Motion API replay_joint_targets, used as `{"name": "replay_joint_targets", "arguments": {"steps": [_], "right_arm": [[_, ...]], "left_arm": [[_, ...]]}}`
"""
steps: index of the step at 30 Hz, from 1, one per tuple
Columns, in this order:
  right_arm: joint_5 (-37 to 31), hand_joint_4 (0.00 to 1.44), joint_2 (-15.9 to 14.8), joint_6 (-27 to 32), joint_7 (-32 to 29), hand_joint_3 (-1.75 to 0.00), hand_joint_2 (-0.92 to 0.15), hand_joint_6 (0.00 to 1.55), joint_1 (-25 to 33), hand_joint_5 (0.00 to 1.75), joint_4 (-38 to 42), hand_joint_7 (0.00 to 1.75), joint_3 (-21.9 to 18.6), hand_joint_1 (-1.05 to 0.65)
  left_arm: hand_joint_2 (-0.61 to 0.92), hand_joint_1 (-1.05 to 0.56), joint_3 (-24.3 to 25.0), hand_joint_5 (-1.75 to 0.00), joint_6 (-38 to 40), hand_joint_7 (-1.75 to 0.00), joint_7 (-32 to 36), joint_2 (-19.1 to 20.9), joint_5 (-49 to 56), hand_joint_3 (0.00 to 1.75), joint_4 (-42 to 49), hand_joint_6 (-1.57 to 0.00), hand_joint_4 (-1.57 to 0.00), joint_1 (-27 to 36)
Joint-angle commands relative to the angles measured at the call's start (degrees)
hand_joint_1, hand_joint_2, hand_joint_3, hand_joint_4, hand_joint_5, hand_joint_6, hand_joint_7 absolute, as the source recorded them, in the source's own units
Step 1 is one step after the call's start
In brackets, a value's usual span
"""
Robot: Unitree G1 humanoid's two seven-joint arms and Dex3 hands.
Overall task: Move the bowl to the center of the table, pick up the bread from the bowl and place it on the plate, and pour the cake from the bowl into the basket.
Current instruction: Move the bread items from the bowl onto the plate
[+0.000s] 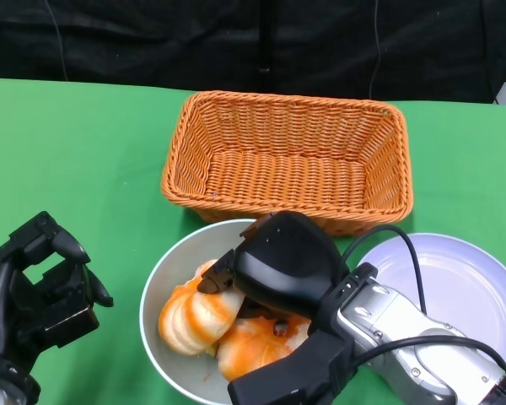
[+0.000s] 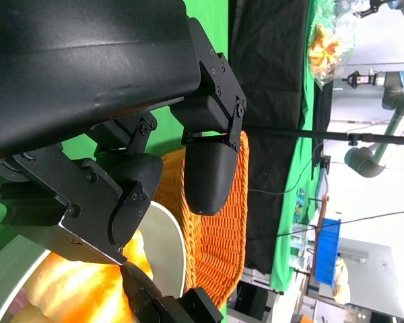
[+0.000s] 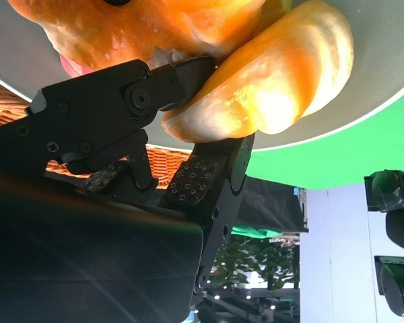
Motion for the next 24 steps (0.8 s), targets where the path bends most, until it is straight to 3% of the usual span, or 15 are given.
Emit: {"name": "replay_joint_targets", "arguments": {"steps": [1,12,24], "right_arm": [[0.1,0.86,-0.8,-0.1,0.1,0.00,-0.80,1.25,-0.5,1.66,-0.6,0.02,0.0,-0.21],[0.2,0.82,-1.1,0.4,-1.5,0.00,-0.81,1.25,2.4,1.75,-8.1,0.02,-1.5,-0.26],[-0.2,0.85,-5.5,-0.1,-0.2,0.00,-0.81,1.29,6.6,1.75,-21.0,0.04,-5.9,-0.25]], "left_arm": [[0.54,0.12,0.3,-1.75,-0.3,-1.74,-0.1,0.6,0.2,1.38,0.2,-0.71,-0.87,0.5],[0.54,0.10,0.0,-1.75,2.7,-1.71,2.1,0.4,0.7,1.37,-2.1,-0.72,-0.86,0.8],[0.55,0.12,-0.2,-1.75,2.5,-1.71,2.4,0.4,1.0,1.36,-2.3,-0.71,-0.86,1.1]]}}
